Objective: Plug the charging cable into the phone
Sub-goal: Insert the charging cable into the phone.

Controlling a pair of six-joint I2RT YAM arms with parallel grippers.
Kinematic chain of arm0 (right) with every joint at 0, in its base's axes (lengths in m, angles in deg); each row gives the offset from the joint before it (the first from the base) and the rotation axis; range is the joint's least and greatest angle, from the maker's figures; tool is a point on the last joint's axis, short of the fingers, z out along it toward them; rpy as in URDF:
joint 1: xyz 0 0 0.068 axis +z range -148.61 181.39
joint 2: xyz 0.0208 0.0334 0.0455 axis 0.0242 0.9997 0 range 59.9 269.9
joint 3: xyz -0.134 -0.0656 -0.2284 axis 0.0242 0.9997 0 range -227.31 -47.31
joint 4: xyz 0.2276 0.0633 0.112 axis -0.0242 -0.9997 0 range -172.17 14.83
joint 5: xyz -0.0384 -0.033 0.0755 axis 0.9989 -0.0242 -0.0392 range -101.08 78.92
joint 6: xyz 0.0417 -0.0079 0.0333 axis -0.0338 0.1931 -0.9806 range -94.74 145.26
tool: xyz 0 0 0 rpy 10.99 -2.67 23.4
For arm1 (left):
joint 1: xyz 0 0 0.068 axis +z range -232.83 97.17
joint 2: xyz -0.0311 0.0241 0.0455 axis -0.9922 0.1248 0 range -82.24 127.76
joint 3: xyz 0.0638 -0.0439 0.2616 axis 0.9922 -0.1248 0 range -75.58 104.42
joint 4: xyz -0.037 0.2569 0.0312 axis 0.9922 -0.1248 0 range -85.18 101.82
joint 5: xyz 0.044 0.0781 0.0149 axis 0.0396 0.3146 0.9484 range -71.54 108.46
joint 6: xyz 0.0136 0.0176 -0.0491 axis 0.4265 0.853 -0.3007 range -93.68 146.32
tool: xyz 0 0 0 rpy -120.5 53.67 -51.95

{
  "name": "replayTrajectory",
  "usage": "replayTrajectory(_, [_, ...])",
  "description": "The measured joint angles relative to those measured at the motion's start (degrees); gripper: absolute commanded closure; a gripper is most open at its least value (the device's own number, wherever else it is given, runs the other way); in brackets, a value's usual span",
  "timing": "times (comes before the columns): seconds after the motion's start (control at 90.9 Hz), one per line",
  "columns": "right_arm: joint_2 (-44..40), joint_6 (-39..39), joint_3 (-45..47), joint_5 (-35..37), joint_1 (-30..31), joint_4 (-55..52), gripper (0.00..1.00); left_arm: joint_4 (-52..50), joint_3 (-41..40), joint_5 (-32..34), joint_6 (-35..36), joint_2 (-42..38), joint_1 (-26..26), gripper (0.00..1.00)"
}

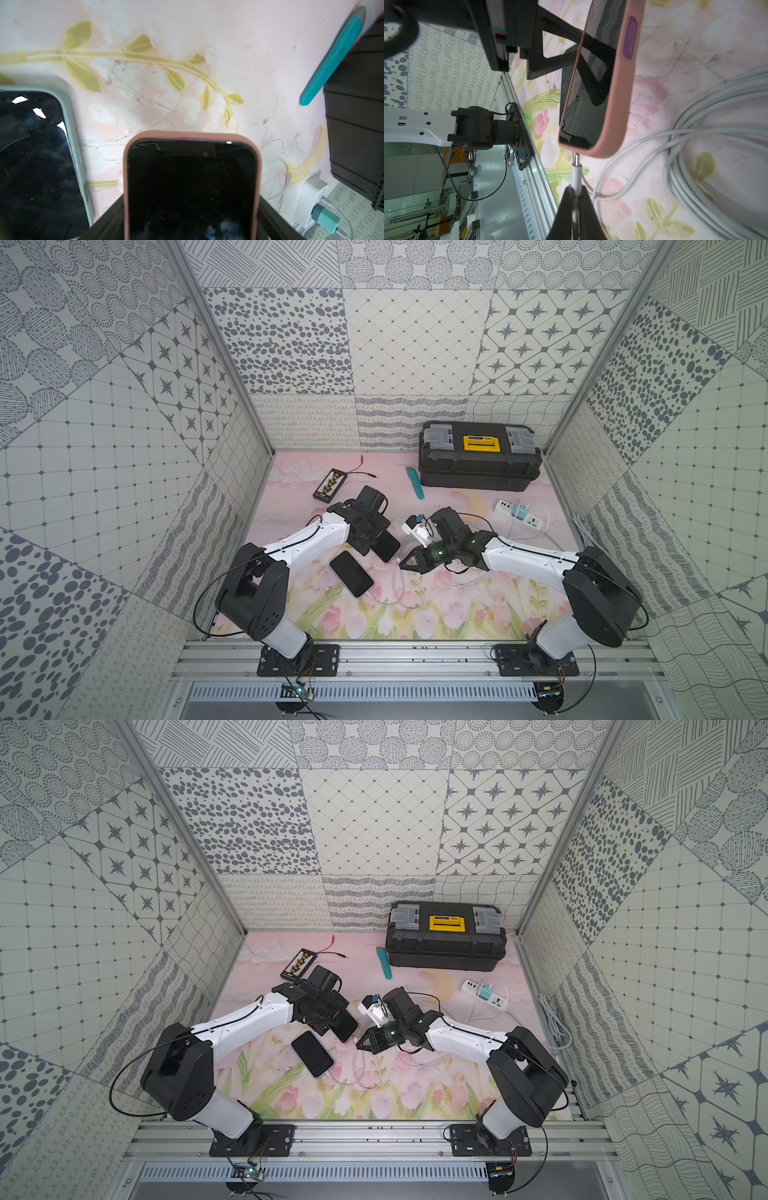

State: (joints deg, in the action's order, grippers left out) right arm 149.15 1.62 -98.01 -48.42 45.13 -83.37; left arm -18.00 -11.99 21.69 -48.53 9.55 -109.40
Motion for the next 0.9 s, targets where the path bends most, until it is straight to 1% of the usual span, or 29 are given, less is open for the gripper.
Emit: replayTrajectory(0.902, [1.9,-0.2,-0.2,-1.8,-1.1,1.5,1.00,2.3,-1.9,-0.3,0.5,-0.9,0.0,1.00])
